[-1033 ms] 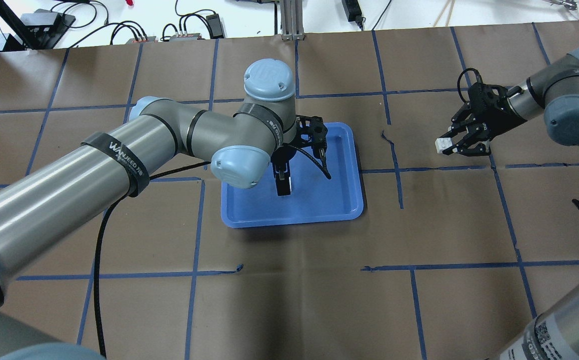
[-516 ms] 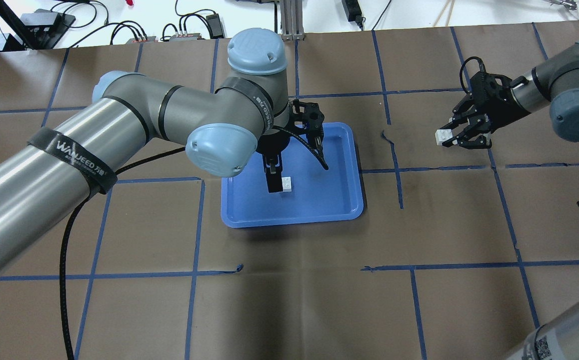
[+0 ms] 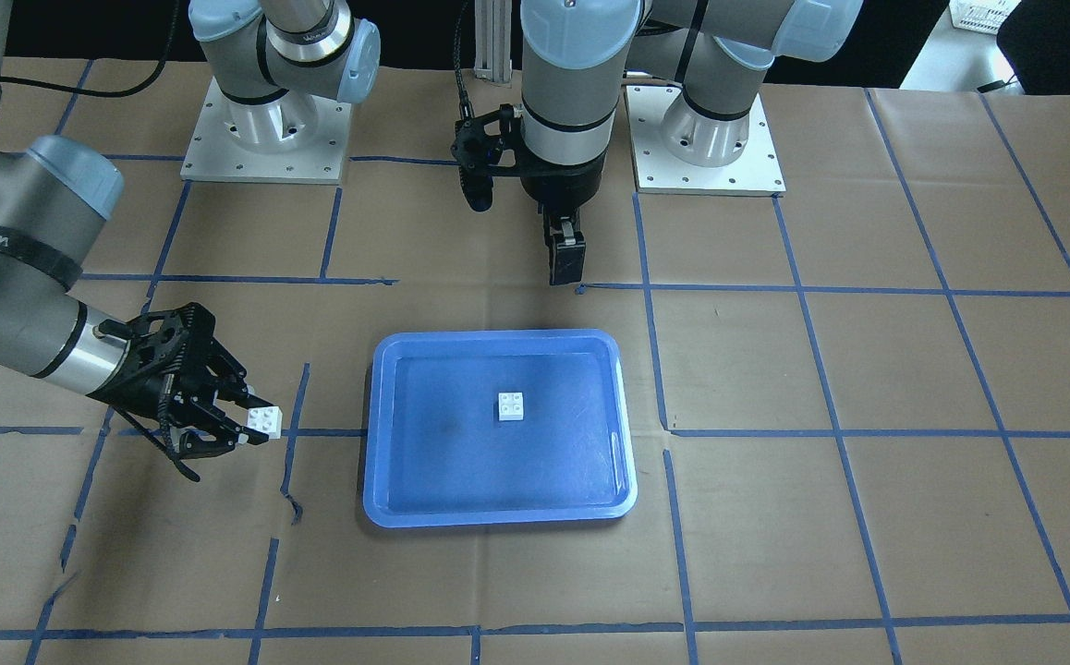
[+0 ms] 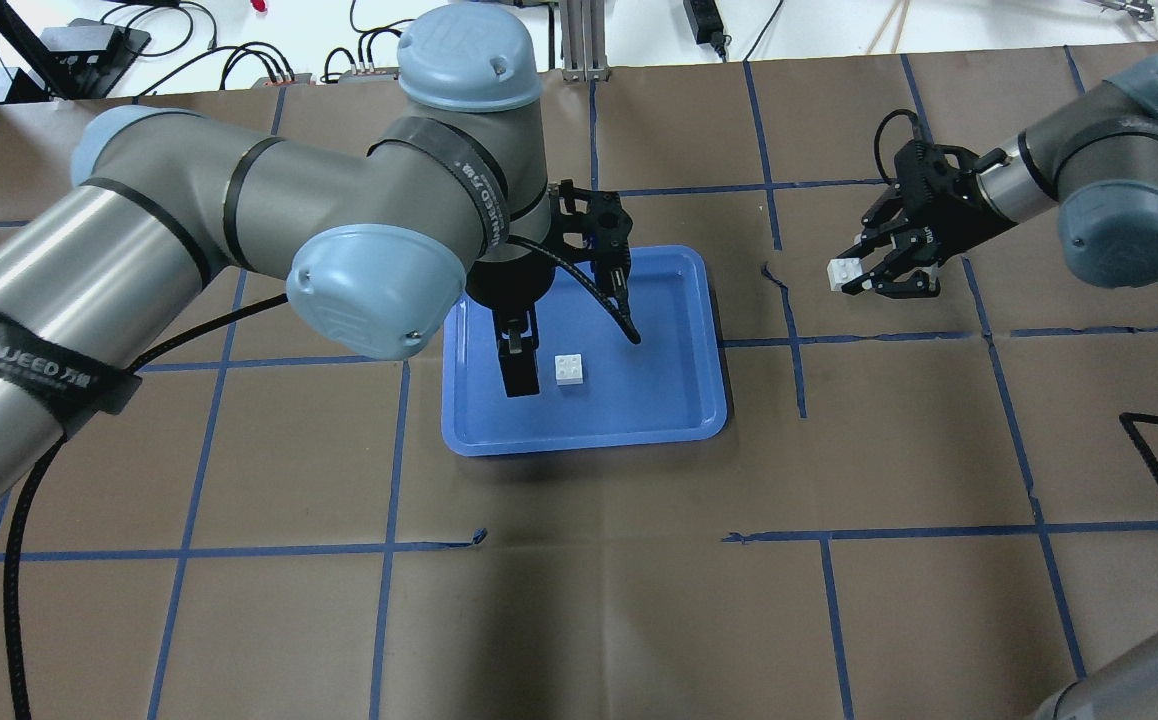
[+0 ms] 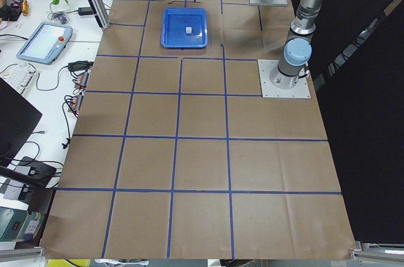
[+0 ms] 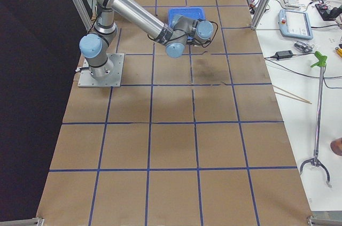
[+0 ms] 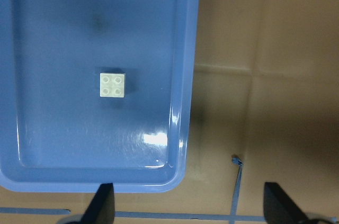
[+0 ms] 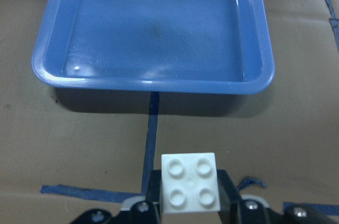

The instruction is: Assemble white blocks and place on blue tray

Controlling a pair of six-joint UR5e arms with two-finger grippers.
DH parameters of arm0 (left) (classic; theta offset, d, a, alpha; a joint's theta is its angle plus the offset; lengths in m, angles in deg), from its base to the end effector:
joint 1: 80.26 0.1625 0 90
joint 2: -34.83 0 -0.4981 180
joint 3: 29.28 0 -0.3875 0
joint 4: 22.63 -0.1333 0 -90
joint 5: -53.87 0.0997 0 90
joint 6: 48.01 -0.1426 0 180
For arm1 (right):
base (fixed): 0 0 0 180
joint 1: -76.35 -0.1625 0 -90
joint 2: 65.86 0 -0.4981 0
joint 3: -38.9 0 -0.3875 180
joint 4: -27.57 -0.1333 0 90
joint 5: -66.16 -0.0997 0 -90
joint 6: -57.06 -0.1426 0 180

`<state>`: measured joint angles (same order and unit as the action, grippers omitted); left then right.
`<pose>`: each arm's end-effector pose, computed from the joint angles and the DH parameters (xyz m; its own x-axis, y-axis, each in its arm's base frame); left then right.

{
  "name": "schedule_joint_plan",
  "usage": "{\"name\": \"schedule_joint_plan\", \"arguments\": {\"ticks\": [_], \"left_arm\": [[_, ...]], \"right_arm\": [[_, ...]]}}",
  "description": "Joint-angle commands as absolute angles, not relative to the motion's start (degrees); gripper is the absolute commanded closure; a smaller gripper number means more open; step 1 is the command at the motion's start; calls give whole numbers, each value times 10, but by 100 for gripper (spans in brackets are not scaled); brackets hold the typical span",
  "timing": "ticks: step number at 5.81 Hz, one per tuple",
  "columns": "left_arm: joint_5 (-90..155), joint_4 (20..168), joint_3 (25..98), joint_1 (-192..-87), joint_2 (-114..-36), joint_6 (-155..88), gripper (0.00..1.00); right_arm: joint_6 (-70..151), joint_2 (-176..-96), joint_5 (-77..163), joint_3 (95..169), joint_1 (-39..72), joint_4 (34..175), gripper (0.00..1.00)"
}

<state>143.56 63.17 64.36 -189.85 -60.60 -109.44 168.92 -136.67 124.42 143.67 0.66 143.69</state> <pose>-0.2997 -0.4421 0.4467 -0.1572 0.9845 0.0771 0.9873 0.1548 0.0359 0.0616 -0.6012 0.2827 0.0730 -0.9951 0.0674 -0.8395 -0.0978 -0.5345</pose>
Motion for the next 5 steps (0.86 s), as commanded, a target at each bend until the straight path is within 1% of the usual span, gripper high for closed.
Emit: {"name": "schedule_joint_plan", "arguments": {"ticks": [1, 3, 4, 5], "left_arm": [[1442, 651, 644, -1884, -583, -1028, 2], [1450, 651, 656, -1876, -532, -879, 2], [1454, 652, 650, -1851, -527, -823, 2], [1455, 653, 644, -1847, -523, -743, 2]], "right_arm": [[1582, -1370, 1222, 1461, -39, 1524, 69], [1456, -1370, 1222, 1516, -94, 1665, 69], [1406, -1370, 1223, 1532, -121, 1717, 69], [1372, -1364, 1223, 1533, -150, 1744, 69]]}}
